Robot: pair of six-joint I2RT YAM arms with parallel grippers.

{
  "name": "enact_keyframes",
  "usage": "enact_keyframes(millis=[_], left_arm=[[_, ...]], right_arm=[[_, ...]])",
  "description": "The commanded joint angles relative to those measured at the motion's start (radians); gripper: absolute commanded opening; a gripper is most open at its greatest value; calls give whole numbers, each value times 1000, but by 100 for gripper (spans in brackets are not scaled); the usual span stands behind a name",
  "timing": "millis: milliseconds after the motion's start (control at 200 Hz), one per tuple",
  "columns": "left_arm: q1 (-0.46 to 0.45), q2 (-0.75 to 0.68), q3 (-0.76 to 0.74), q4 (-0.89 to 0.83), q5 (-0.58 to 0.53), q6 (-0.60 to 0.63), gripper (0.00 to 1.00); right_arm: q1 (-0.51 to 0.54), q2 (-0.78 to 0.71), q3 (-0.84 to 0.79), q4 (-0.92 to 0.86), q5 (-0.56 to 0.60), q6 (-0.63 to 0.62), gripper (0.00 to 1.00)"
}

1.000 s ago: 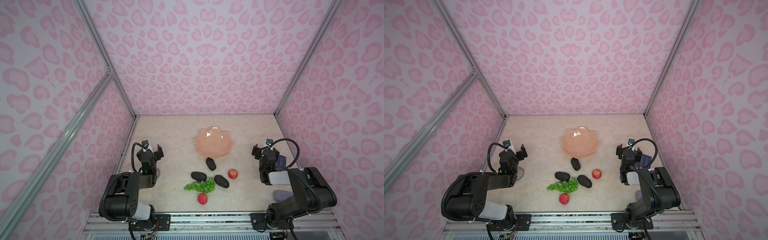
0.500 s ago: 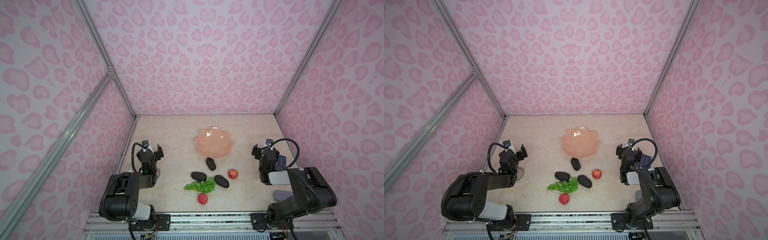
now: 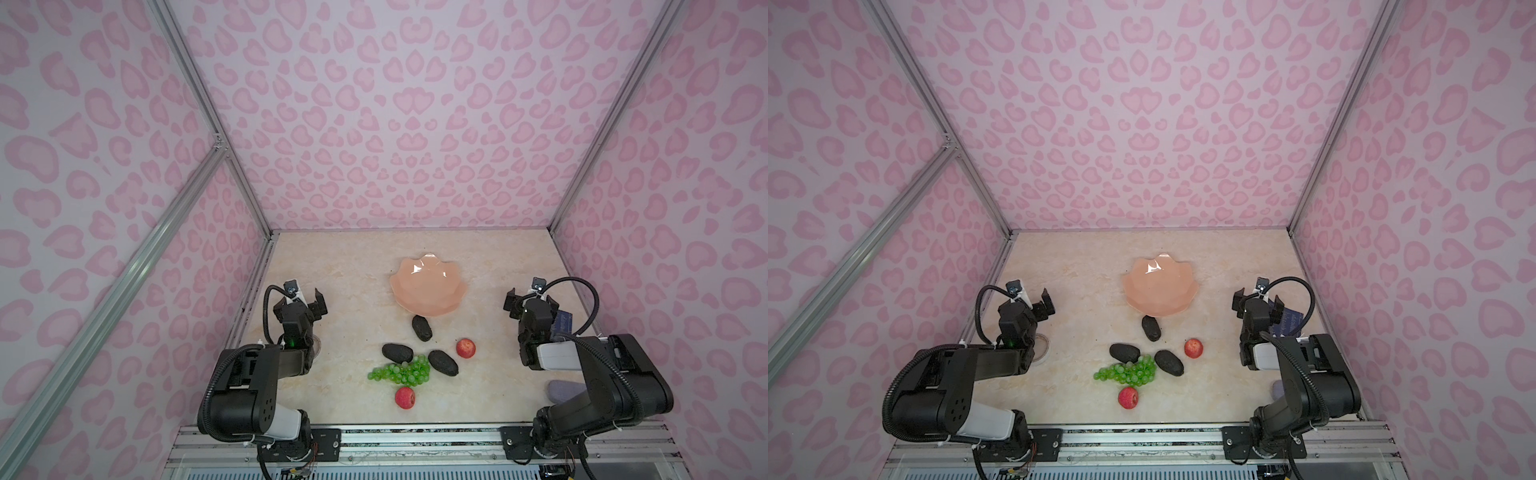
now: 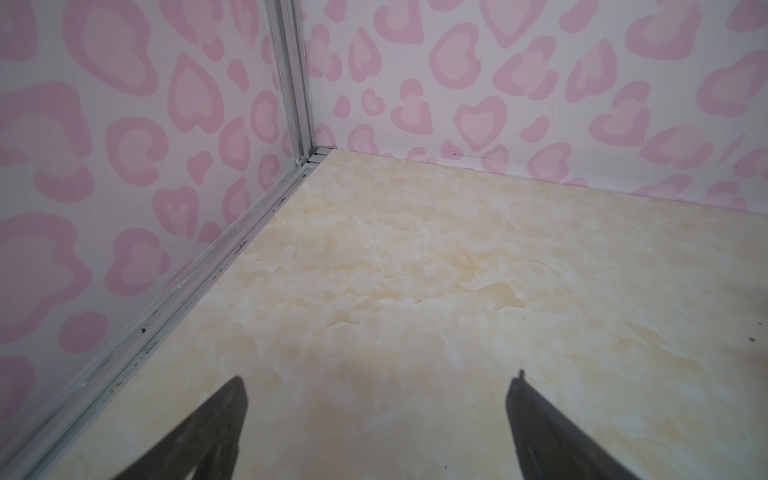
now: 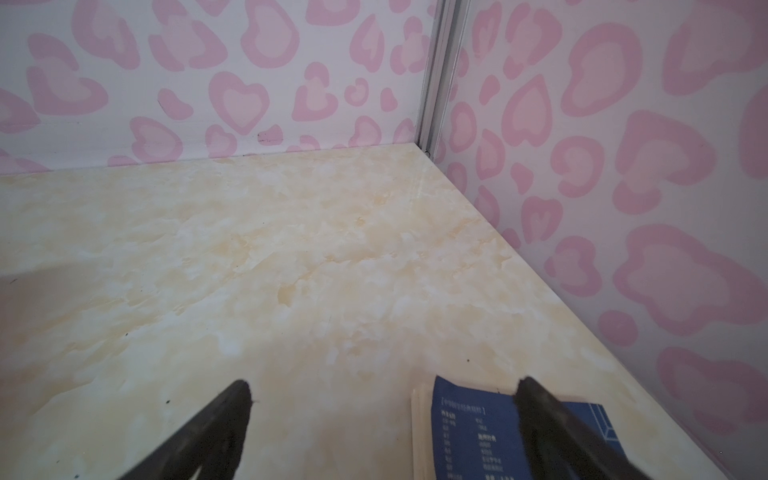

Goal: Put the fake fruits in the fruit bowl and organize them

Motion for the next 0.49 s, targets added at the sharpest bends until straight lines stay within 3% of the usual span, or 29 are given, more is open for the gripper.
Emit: enact_keyframes(millis=[0,160,280,325,375,420,490], left_arm=[[0,-3,0,26,-7,7,98],[-1,-23,2,12,-20,3,97],[-12,-144,88,-234,-59,6,97],[-23,-204,114,-311,-97,-15,97],[-22,-284,136,-391,-101,-98,97],[-22,-360,154,-456,-52,-136,97],[-23,-468,188,-558,10,-202,97]], right_arm=[[1,0,-2,11,7,-4,99],[22,-49,17,-48,26,-31,99],[118,-180,110,-247,224,-70,98],[126,-235,179,-389,223,-9,98],[115,-285,270,-606,210,174,98],[75,-306,347,-797,87,336,98],[19,-317,395,-901,-230,353,93]])
